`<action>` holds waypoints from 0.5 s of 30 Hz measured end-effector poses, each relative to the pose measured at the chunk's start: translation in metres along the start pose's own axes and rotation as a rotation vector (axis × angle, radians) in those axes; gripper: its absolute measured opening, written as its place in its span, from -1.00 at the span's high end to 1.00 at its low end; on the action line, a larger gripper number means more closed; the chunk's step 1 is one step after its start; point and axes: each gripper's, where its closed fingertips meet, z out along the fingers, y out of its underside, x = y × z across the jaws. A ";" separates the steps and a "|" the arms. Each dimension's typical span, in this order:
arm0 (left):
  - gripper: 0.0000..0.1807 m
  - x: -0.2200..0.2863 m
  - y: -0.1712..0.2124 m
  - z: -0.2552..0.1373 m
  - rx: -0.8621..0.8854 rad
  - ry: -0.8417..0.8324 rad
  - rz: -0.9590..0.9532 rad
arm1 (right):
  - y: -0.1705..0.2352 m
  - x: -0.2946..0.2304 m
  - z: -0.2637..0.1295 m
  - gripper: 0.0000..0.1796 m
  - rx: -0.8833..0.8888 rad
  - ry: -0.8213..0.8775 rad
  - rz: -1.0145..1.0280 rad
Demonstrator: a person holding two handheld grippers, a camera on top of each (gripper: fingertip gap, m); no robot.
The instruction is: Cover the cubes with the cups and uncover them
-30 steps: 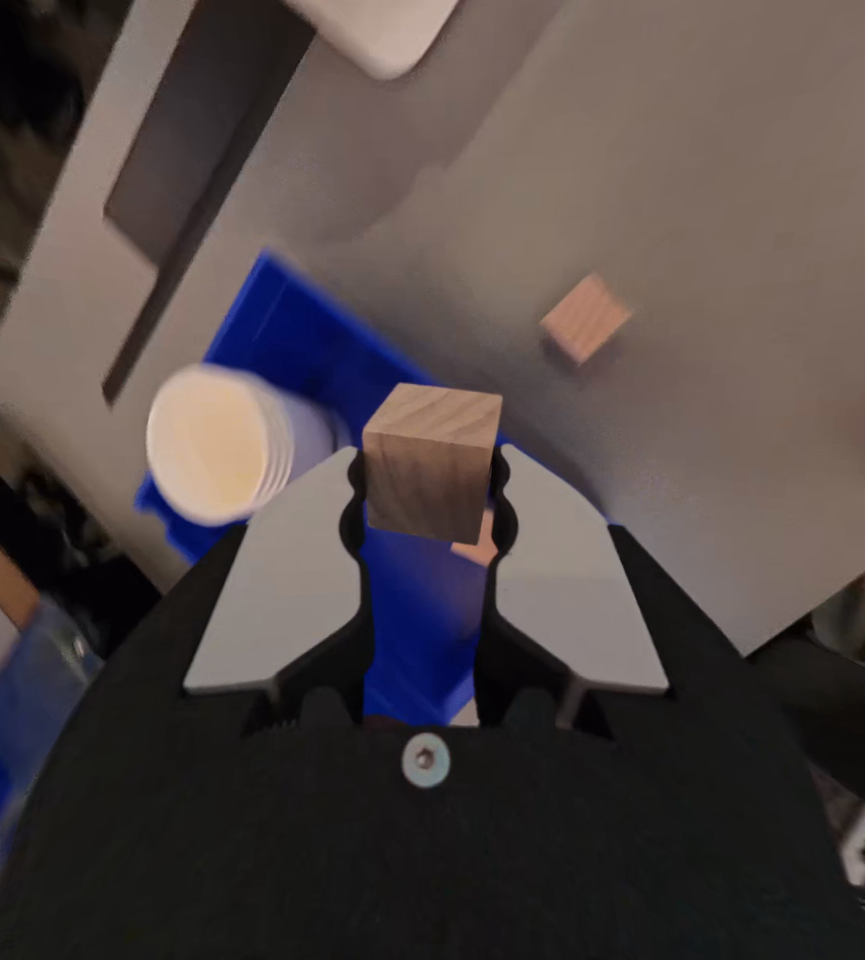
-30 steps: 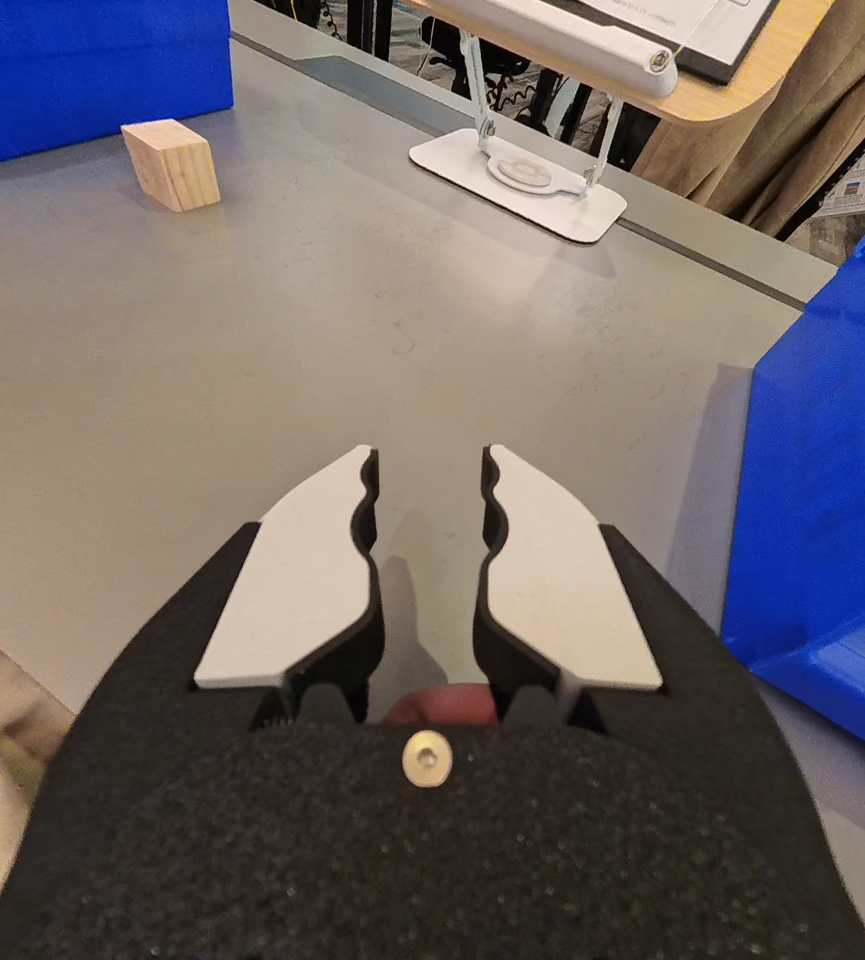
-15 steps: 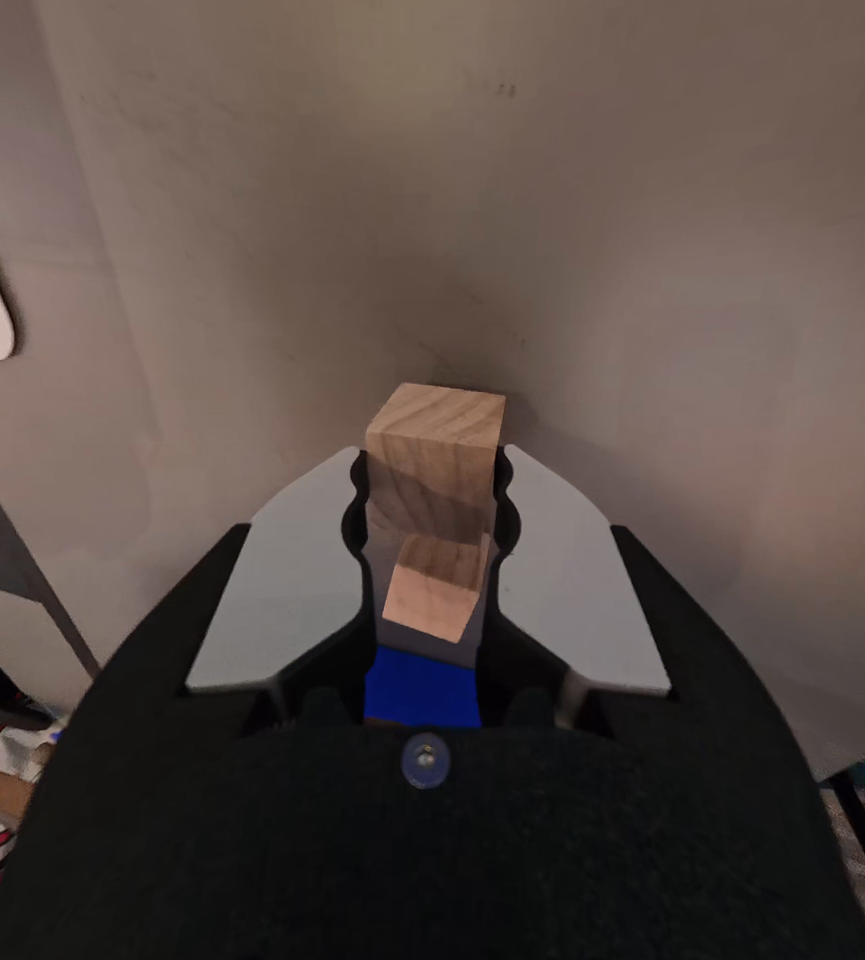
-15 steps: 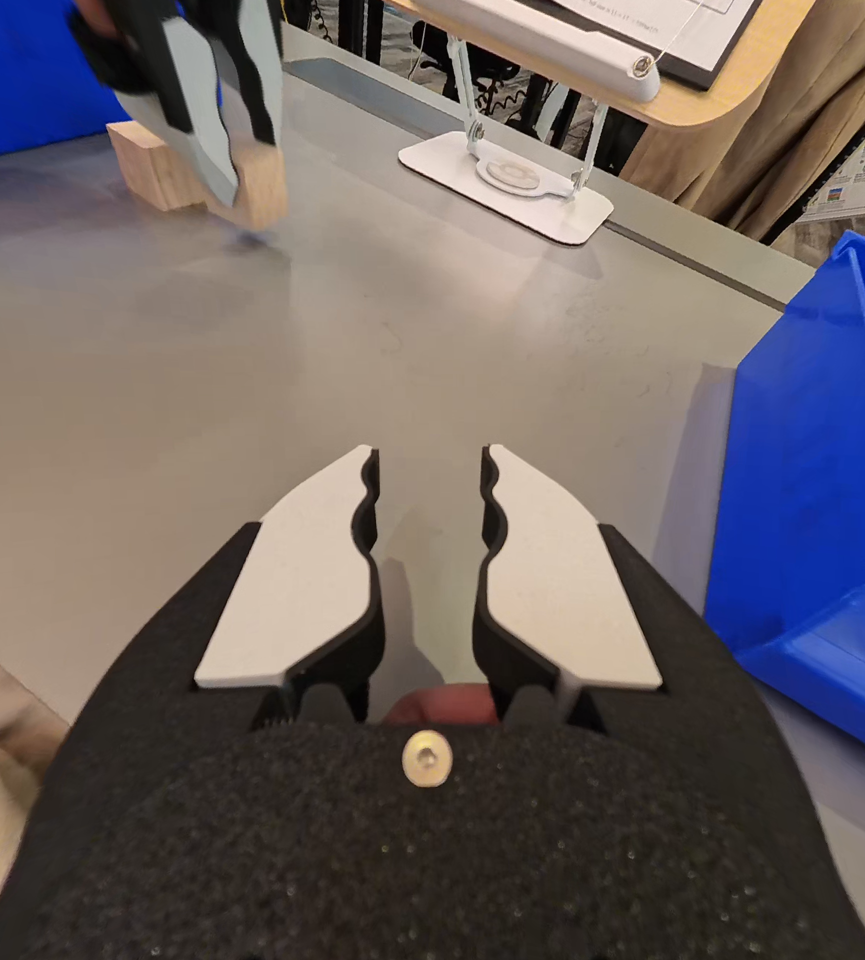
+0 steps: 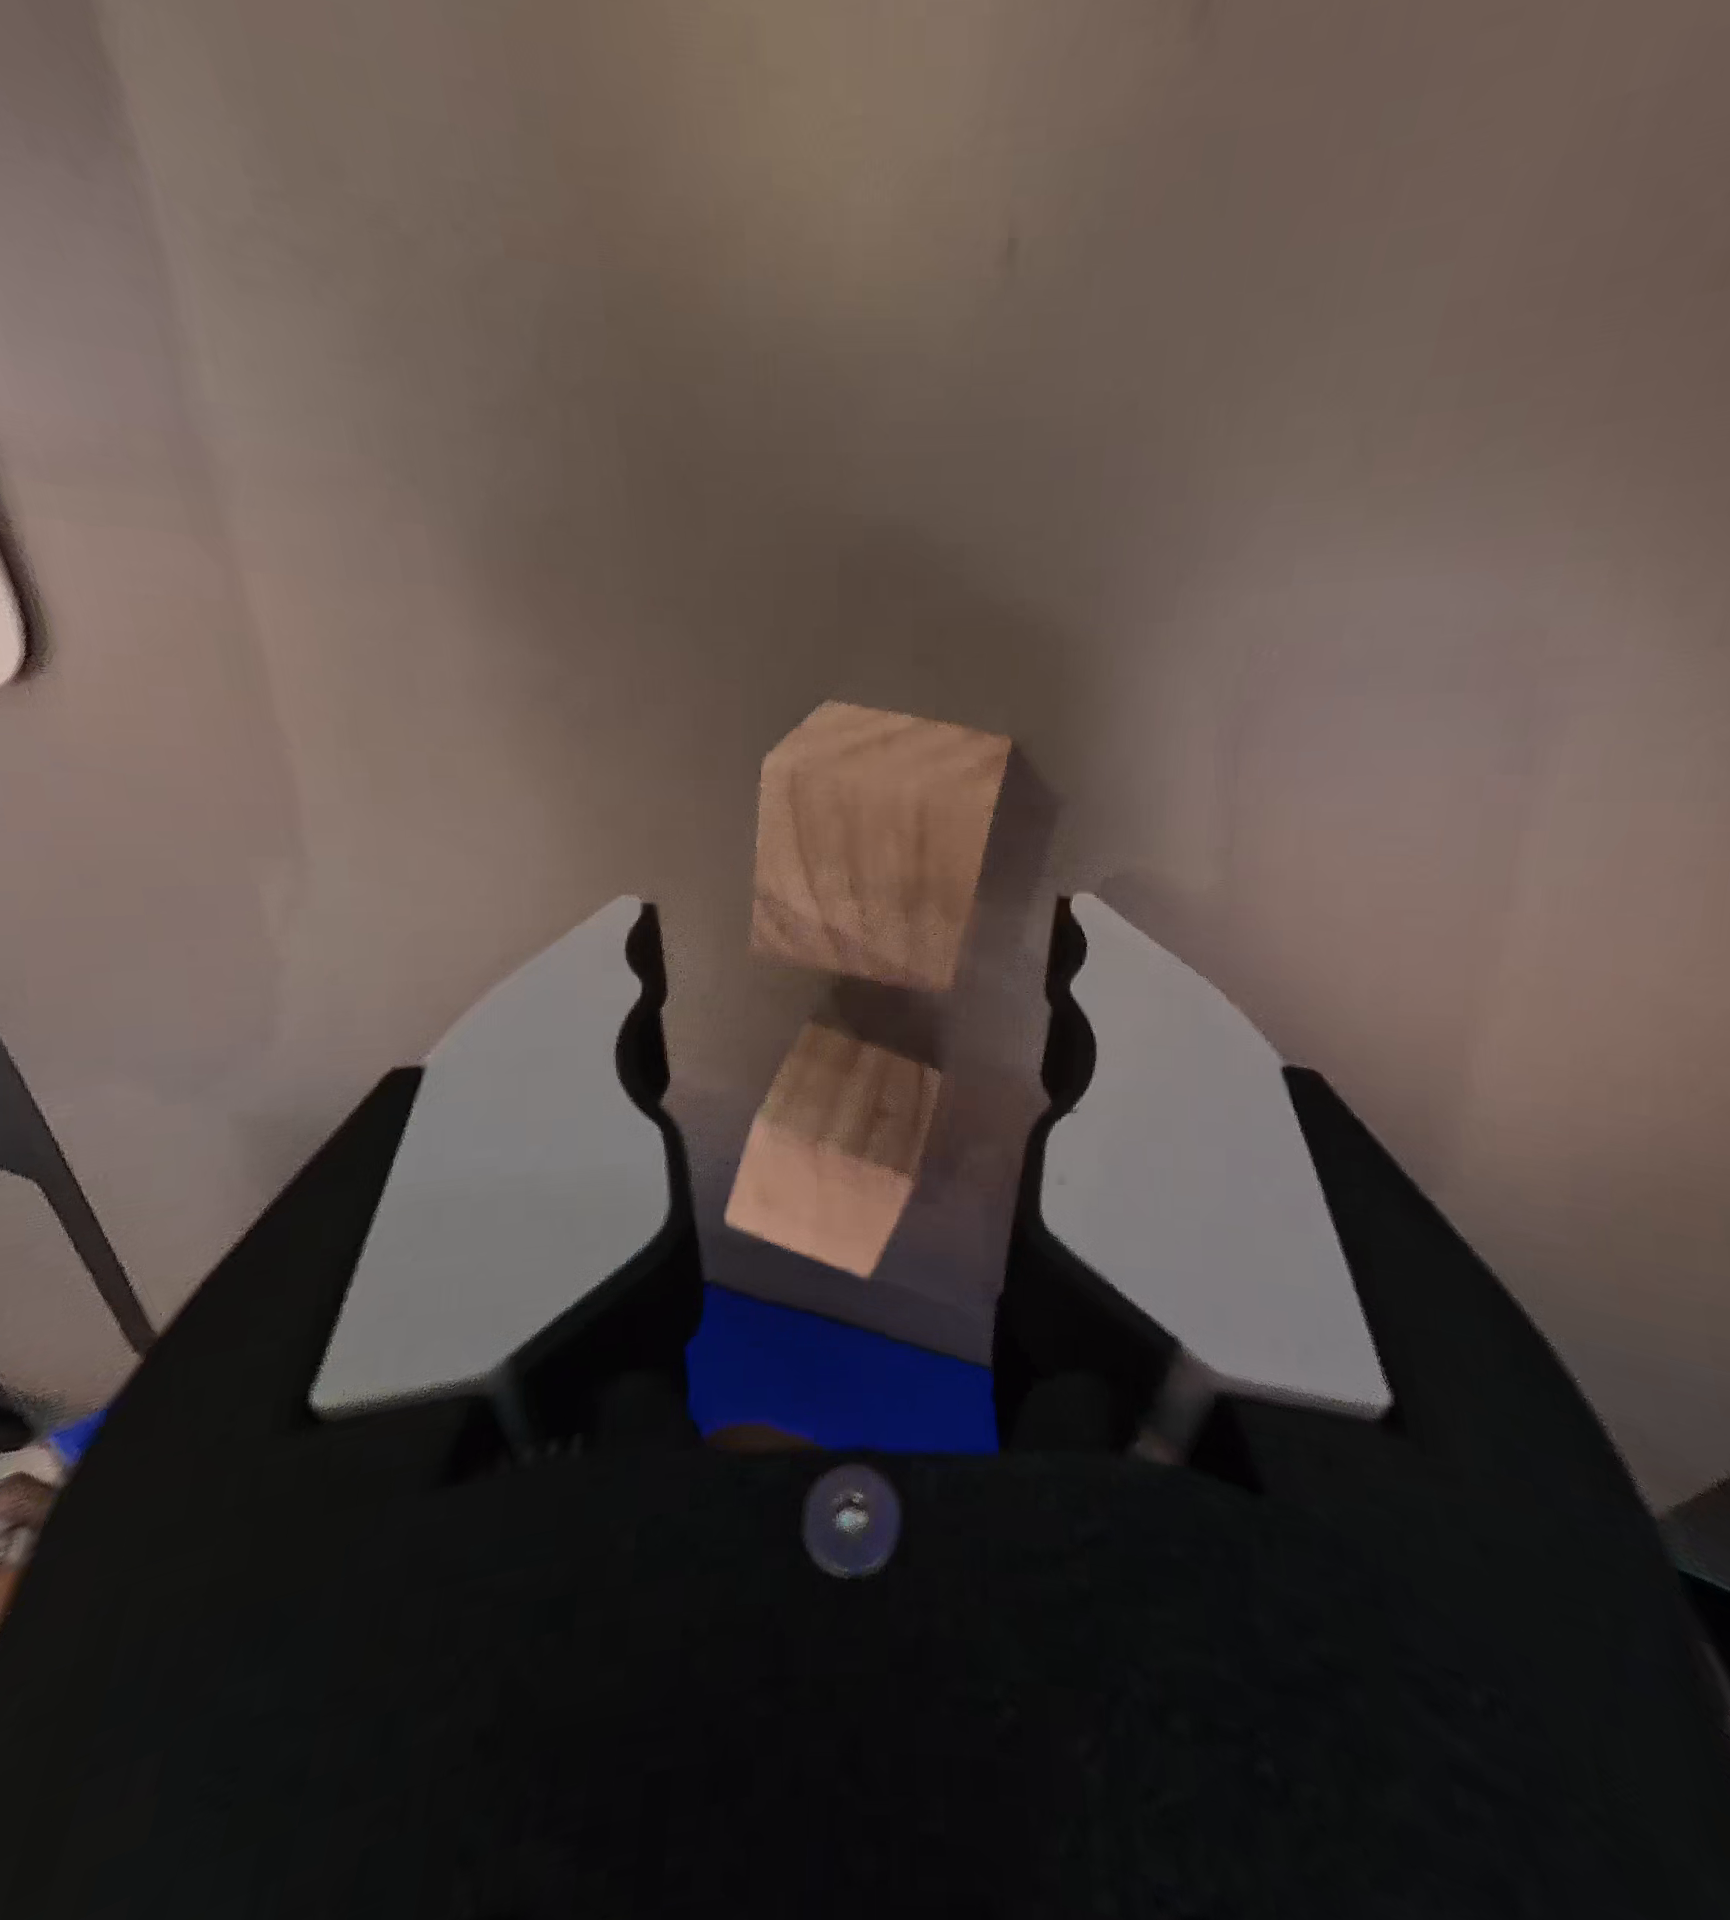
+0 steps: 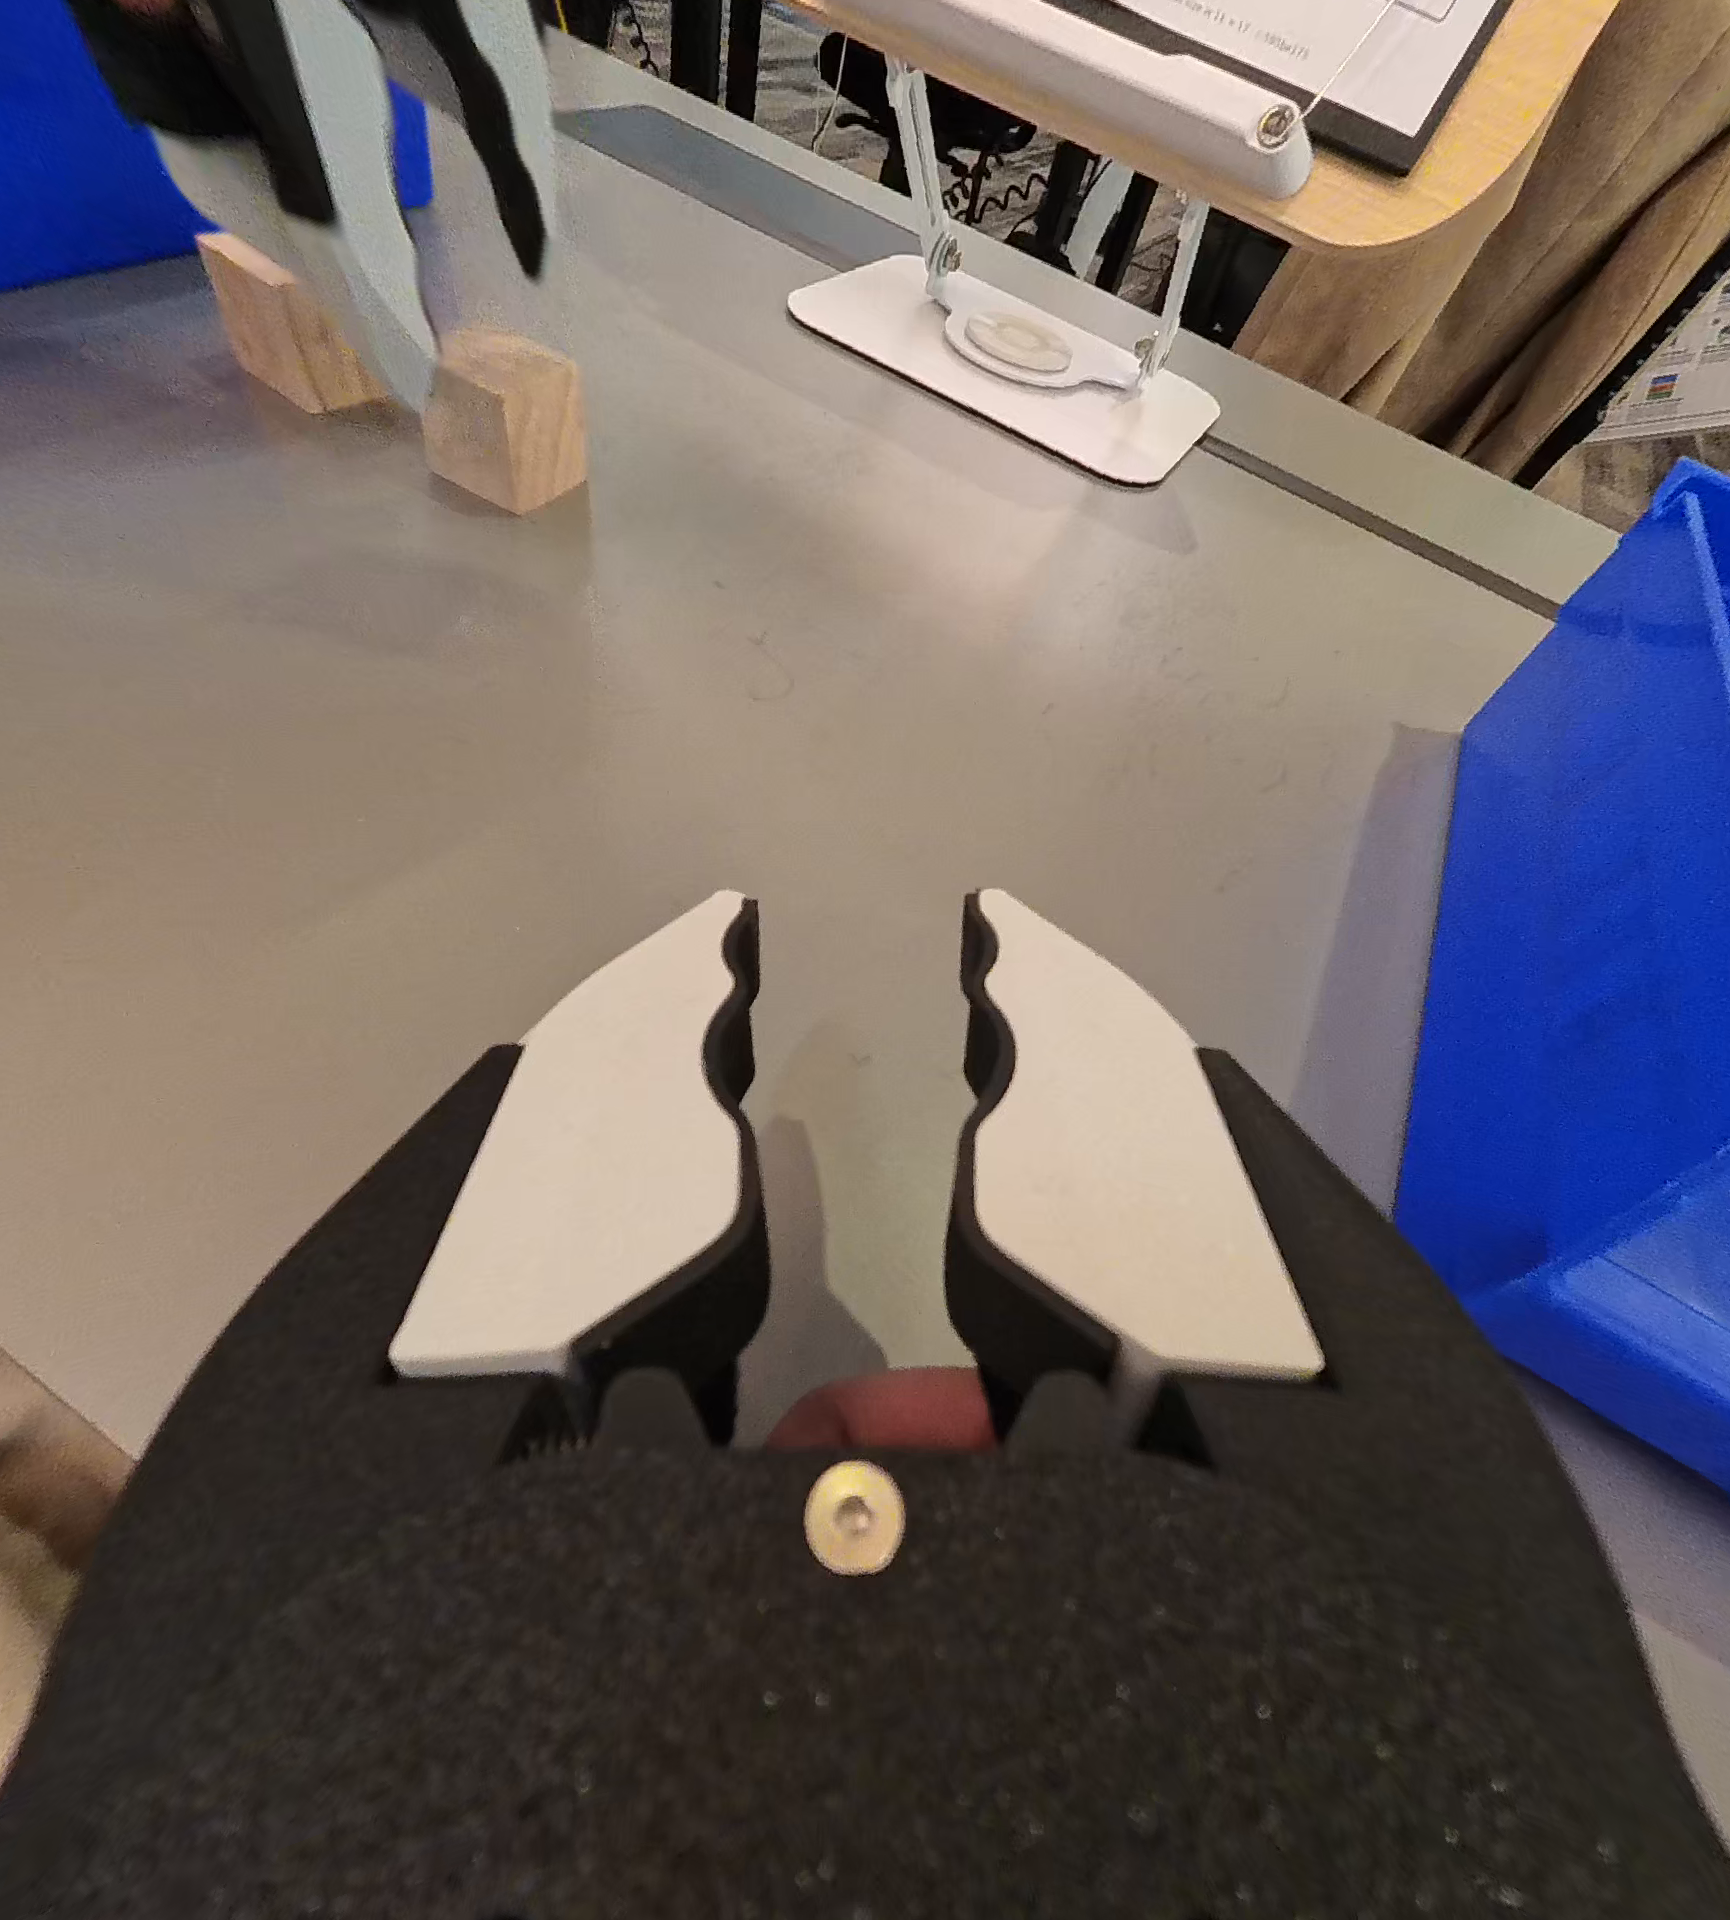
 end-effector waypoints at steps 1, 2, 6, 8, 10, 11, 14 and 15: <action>0.22 0.002 0.001 -0.015 0.052 -0.002 -0.025 | 0.000 0.000 0.000 0.59 0.000 0.000 0.001; 0.22 0.003 0.004 -0.034 0.116 -0.008 -0.052 | 0.000 0.001 0.000 0.59 0.000 0.000 0.003; 0.25 -0.004 0.044 -0.115 0.331 -0.120 -0.281 | 0.001 0.000 0.001 0.59 -0.003 -0.001 0.005; 0.30 -0.014 0.088 -0.141 0.344 -0.195 -0.474 | 0.002 -0.002 0.002 0.59 -0.010 -0.004 0.001; 0.30 -0.017 0.142 -0.142 0.263 -0.222 -0.684 | 0.001 -0.004 0.001 0.59 -0.008 -0.004 -0.006; 0.31 -0.016 0.169 -0.135 0.197 -0.229 -0.777 | 0.000 -0.006 0.001 0.59 -0.008 -0.007 -0.007; 0.31 -0.008 0.223 -0.099 0.038 -0.175 -0.906 | 0.000 -0.012 0.002 0.59 -0.010 -0.015 -0.019; 0.31 -0.004 0.232 -0.085 0.012 -0.134 -0.925 | 0.000 -0.013 0.002 0.59 -0.012 -0.014 -0.028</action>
